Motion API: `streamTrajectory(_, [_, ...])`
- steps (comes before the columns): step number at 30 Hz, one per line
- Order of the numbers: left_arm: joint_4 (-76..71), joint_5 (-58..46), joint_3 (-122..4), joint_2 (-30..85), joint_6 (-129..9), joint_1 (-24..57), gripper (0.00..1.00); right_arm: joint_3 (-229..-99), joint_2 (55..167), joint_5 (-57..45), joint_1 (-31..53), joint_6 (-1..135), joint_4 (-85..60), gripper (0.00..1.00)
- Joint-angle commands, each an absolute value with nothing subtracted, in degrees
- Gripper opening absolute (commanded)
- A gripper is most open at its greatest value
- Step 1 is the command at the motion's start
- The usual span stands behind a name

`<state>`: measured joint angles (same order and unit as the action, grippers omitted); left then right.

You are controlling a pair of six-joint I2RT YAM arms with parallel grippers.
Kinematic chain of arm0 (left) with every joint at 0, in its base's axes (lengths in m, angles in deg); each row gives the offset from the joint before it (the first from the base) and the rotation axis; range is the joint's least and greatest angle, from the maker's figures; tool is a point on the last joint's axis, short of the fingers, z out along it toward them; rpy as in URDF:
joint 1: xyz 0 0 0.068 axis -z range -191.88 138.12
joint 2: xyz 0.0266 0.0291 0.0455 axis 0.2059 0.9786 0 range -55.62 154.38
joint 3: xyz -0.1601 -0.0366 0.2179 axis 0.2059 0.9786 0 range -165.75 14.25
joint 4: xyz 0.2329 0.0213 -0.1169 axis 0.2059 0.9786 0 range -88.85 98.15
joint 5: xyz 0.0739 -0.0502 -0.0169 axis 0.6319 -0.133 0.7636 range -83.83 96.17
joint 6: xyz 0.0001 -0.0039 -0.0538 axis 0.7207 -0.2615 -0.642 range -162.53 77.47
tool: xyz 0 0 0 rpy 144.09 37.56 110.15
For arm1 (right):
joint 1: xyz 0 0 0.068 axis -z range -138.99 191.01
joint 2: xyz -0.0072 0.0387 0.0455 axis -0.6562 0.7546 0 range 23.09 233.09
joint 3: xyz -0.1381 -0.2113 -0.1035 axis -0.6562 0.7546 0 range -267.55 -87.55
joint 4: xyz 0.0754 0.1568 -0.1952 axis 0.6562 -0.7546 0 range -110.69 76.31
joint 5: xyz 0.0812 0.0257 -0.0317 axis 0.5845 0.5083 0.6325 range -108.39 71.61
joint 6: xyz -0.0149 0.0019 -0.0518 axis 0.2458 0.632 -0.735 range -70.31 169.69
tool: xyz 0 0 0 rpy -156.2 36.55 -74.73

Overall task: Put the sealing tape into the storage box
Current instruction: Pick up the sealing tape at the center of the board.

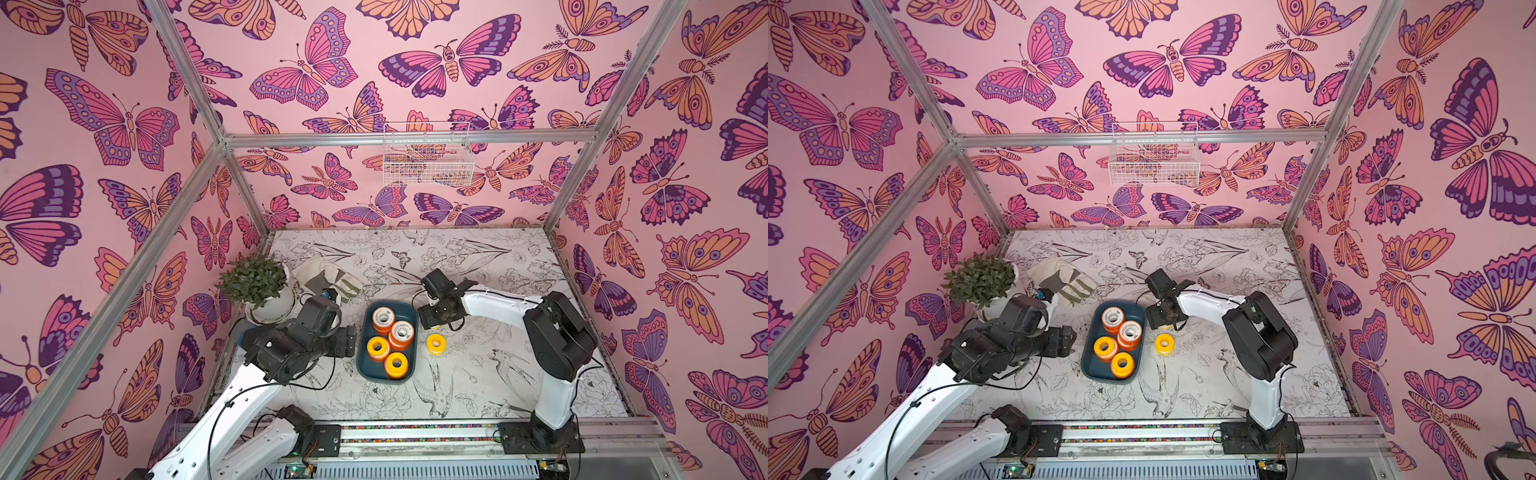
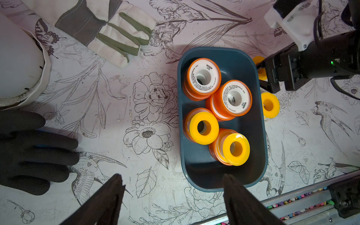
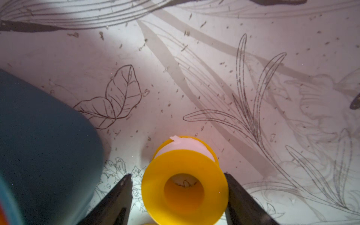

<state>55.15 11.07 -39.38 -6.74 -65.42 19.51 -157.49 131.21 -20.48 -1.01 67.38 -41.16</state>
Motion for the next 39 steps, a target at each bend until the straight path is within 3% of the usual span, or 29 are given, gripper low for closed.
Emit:
streamTrajectory(1, [55.1, 10.7, -38.5, -6.5, -64.4, 19.1, 0.84, -159.0, 132.2, -22.2, -1.4, 66.8, -42.7, 0.74])
streamTrajectory(30, [54.8, 10.2, -38.3, -6.4, -64.3, 18.5, 0.84, -158.0, 129.2, -24.9, -1.4, 67.3, -43.1, 0.53])
streamTrajectory(39, [54.8, 10.2, -38.3, -6.6, -64.3, 18.5, 0.84, -157.8, 123.8, -27.6, -1.4, 66.5, -45.5, 0.53])
